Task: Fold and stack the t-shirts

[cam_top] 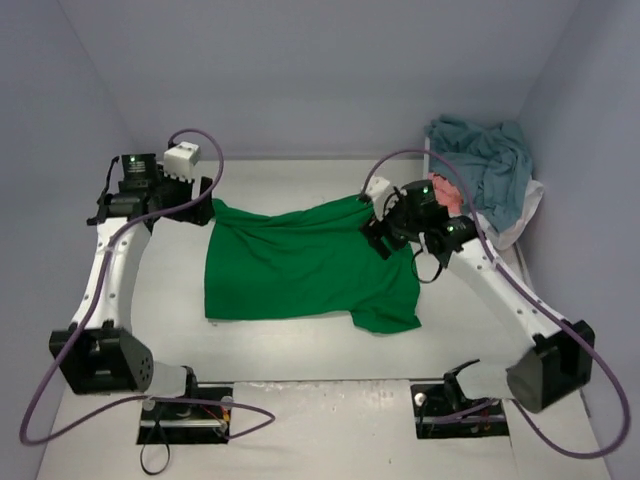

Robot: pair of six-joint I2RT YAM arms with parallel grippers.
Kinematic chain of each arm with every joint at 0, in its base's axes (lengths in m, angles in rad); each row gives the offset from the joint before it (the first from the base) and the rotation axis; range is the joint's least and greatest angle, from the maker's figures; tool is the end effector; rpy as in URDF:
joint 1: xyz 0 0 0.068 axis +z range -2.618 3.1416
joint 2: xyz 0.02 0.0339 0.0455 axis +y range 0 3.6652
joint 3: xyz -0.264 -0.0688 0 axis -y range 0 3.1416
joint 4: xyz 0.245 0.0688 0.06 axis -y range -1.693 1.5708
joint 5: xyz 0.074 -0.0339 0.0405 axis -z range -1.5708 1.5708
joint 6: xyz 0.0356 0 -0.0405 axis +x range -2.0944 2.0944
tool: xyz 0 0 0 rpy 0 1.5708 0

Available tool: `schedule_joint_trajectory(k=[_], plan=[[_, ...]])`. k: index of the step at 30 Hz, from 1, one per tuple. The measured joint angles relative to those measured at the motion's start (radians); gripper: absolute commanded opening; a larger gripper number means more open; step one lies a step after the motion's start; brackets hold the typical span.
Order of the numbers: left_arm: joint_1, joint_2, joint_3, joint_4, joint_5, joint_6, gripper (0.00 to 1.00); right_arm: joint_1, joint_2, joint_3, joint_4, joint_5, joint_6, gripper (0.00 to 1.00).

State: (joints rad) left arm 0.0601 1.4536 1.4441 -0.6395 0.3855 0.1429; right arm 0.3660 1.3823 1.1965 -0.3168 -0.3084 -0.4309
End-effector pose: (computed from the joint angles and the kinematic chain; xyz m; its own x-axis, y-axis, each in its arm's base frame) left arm 0.3202 0.0059 0.3687 -0.5625 0.0984 -0.8209 0.3268 0.9385 -0.1115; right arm 0.2921 0.1235 0.3345 -0.1625 -0.4885 -0.8573 -0.7234 0.6499 -0.2332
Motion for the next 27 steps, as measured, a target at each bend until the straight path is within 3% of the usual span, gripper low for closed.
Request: schedule_joint_trajectory(k=[5,14,27], plan=[[-0.036,-0.236,-0.151,-0.124,0.099,0.145,0.78,0.234,-0.182,-0.206,-0.055,0.064,-0.114,0.68],[-0.142,-0.296,-0.401,-0.248,0.135,0.297,0.76,0.232,-0.054,-0.299,-0.104,0.117,-0.172,0.68],[-0.205,-0.259,-0.478,-0.213,0.130,0.318,0.75,0.276,0.105,-0.386,-0.091,0.121,-0.188,0.68]])
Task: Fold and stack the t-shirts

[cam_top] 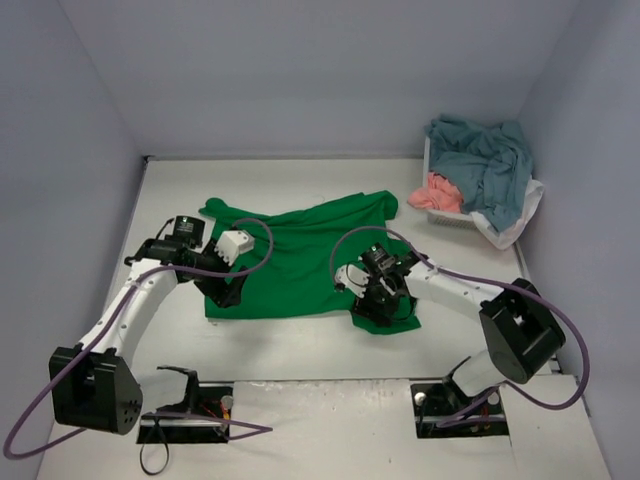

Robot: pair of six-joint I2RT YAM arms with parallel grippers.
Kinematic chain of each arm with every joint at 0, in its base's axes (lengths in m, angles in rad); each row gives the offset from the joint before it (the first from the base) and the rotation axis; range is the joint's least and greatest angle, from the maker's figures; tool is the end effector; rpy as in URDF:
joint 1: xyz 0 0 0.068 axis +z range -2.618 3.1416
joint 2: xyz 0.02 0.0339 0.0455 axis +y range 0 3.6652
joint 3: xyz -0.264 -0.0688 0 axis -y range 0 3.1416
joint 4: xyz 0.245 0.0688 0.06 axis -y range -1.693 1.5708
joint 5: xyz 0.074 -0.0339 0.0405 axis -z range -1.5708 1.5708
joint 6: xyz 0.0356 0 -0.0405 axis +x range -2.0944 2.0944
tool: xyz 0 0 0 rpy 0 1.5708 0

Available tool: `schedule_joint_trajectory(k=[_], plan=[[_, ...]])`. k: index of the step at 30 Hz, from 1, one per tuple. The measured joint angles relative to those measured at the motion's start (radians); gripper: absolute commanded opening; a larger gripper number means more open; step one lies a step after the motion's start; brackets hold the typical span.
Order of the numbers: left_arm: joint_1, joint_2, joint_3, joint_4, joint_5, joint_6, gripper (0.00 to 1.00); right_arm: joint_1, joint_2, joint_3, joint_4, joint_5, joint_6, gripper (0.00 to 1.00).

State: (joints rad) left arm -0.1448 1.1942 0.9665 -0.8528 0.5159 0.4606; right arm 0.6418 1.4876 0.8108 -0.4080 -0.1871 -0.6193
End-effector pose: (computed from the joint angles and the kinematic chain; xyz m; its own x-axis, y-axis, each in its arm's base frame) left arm 0.2197 -0.0498 0.2695 -0.6240 0.4817 -0.6153 0.7064 0.6844 -0.1805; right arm 0.2184 0.1715 0.1736 -0.1949 -0.8577 -0.4758 -0.9468 0.2913 -0.1372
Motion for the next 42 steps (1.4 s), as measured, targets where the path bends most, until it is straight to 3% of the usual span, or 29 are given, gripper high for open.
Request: schedule_joint_trajectory(k=[5,8,9,11,21,30,42], plan=[[-0.009,0.031,-0.050,0.035,-0.010,0.000,0.74,0.031,0.014,-0.025,0.000,-0.005,0.001,0.56],[-0.009,0.051,-0.070,0.053,-0.018,-0.001,0.74,0.041,0.021,-0.029,0.000,-0.011,0.002,0.33],[-0.009,0.057,-0.074,0.061,-0.020,-0.001,0.74,0.041,0.025,-0.029,0.002,-0.012,0.003,0.15],[-0.009,0.071,-0.081,0.080,-0.024,0.000,0.74,0.041,0.032,-0.028,0.001,-0.019,0.010,0.00],[-0.027,0.175,-0.121,0.133,-0.027,0.013,0.75,0.041,0.047,-0.009,0.000,-0.030,0.016,0.00],[-0.063,0.135,-0.137,0.058,-0.030,0.151,0.76,0.006,0.100,0.053,0.005,-0.042,0.021,0.00],[-0.106,0.206,-0.229,0.192,-0.205,0.221,0.75,-0.039,0.101,0.103,0.011,-0.068,0.025,0.00]])
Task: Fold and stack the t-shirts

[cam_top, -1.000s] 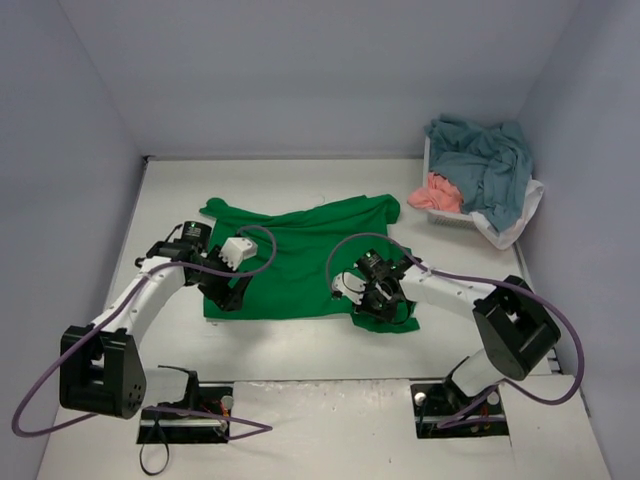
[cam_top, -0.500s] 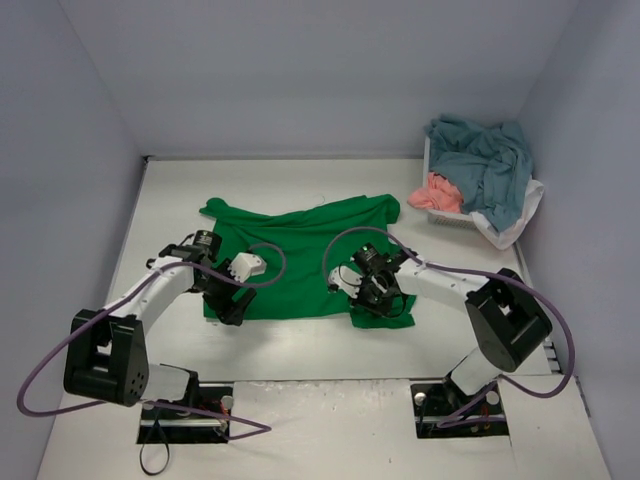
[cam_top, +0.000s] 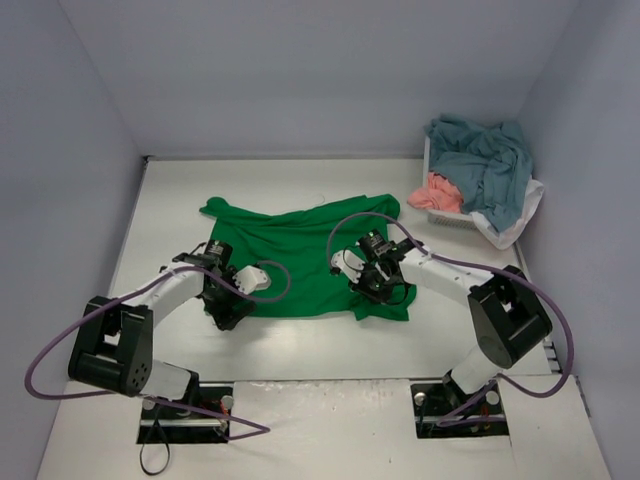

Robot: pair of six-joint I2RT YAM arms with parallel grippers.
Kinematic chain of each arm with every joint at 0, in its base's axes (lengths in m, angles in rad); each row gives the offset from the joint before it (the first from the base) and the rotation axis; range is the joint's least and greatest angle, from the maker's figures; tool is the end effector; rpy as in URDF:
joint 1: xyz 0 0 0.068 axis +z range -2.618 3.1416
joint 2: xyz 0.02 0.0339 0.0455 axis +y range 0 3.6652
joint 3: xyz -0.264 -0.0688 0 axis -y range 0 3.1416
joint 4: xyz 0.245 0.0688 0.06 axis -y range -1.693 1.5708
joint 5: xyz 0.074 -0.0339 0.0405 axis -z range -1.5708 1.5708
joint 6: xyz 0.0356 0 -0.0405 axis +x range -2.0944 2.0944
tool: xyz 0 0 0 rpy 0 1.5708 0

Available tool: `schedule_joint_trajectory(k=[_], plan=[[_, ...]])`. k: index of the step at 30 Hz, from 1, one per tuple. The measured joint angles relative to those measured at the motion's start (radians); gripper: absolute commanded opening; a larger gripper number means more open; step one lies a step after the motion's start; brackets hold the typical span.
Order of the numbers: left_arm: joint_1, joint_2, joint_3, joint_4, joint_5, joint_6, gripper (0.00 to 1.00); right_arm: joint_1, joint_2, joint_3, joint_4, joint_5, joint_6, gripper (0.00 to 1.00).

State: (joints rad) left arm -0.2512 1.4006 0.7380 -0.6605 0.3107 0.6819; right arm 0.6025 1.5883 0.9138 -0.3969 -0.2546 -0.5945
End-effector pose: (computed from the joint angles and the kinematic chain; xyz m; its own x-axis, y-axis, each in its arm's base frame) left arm 0.2218 -0.0682 0.1657 -0.5341 0.7566 -0.3772 0.8320 0.5497 -0.0756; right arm 0.2465 0.1804 0.1761 -0.2364 -0.8205 -0.5206 -0.9418 0.3253 -0.0851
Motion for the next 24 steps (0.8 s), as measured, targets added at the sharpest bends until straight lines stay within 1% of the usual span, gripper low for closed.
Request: schedule_joint_trajectory(k=[4,6,7,8,9,11,12,14,15,16,19,24], plan=[[-0.002,0.015,0.002,0.063,-0.042,-0.006,0.75,0.000,-0.003,0.000,0.000,-0.014,0.003,0.00],[-0.002,0.015,0.002,0.077,-0.041,-0.014,0.72,0.000,-0.005,-0.001,0.000,-0.020,0.003,0.00],[-0.002,0.016,0.002,0.083,-0.040,-0.018,0.70,0.000,-0.007,-0.001,0.000,-0.023,0.004,0.00],[-0.002,0.018,0.004,0.089,-0.038,-0.024,0.61,0.000,-0.008,-0.001,0.000,-0.023,0.004,0.00],[-0.002,0.026,0.009,0.091,-0.037,-0.032,0.55,0.000,-0.011,-0.001,0.000,-0.024,0.004,0.00],[-0.002,0.050,0.032,0.097,-0.035,-0.041,0.41,0.000,-0.014,-0.001,0.000,-0.027,0.007,0.00],[-0.002,0.063,0.043,0.103,-0.035,-0.046,0.29,0.000,-0.016,-0.001,0.000,-0.028,0.007,0.00],[-0.002,0.085,0.062,0.118,-0.035,-0.053,0.17,0.000,-0.019,-0.002,0.000,-0.032,0.010,0.00],[-0.002,0.092,0.069,0.124,-0.036,-0.056,0.06,0.000,-0.022,-0.002,0.000,-0.033,0.011,0.00],[-0.002,0.099,0.074,0.132,-0.037,-0.057,0.04,0.000,-0.026,-0.002,0.000,-0.035,0.011,0.00],[-0.002,0.111,0.085,0.145,-0.042,-0.058,0.01,0.000,-0.038,-0.003,0.000,-0.039,0.014,0.00],[-0.002,0.117,0.091,0.147,-0.050,-0.060,0.00,0.000,-0.056,-0.004,0.000,-0.039,0.015,0.00]])
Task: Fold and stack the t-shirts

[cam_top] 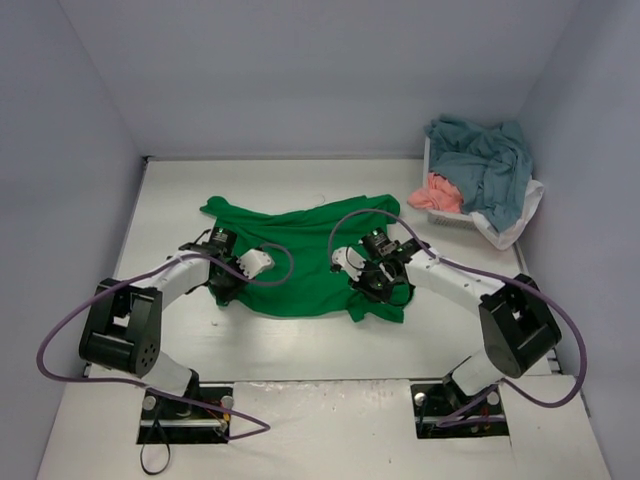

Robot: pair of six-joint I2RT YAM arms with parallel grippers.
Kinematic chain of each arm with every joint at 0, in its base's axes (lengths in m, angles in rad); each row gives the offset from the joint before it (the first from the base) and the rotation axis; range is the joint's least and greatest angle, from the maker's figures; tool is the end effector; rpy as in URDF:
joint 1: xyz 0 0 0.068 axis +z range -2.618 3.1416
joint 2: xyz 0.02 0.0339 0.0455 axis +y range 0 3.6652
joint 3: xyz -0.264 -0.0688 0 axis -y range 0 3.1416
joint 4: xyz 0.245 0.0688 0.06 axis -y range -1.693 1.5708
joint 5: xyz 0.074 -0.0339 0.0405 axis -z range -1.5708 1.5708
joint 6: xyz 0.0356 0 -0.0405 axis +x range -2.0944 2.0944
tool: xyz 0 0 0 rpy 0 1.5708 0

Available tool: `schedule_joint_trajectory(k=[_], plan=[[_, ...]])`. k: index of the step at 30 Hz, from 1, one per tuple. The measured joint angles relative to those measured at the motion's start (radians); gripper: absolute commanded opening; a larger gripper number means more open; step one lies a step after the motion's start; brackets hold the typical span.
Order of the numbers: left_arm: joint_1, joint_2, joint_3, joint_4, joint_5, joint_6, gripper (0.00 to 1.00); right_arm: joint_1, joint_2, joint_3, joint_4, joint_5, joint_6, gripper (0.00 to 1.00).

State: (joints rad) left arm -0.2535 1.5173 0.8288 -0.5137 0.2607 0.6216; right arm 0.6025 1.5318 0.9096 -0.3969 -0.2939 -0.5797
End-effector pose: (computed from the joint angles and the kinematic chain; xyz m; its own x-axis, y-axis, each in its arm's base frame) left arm 0.2612 -0.0772 0.1667 -0.5406 0.7213 -0.4329 0.7959 0.6052 0.0144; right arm 0.2417 0.1787 0.1912 -0.2214 -0.7886 -0.5736 -0.9428 0.3234 -0.0807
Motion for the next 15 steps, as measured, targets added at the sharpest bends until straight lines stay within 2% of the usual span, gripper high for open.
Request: schedule_joint_trajectory(k=[4,8,11,15], plan=[[0.000,-0.014,0.000,0.005,-0.029,-0.014,0.00,-0.024,-0.045,0.001,0.000,-0.002,0.008,0.00],[0.017,-0.101,0.046,-0.025,-0.043,-0.067,0.00,-0.118,-0.167,0.046,0.011,-0.007,0.035,0.00],[0.034,-0.202,0.162,-0.042,-0.043,-0.114,0.00,-0.176,-0.261,0.146,0.031,-0.008,0.057,0.00],[0.044,-0.317,0.350,-0.043,-0.041,-0.176,0.00,-0.189,-0.342,0.283,0.053,-0.013,0.081,0.00]])
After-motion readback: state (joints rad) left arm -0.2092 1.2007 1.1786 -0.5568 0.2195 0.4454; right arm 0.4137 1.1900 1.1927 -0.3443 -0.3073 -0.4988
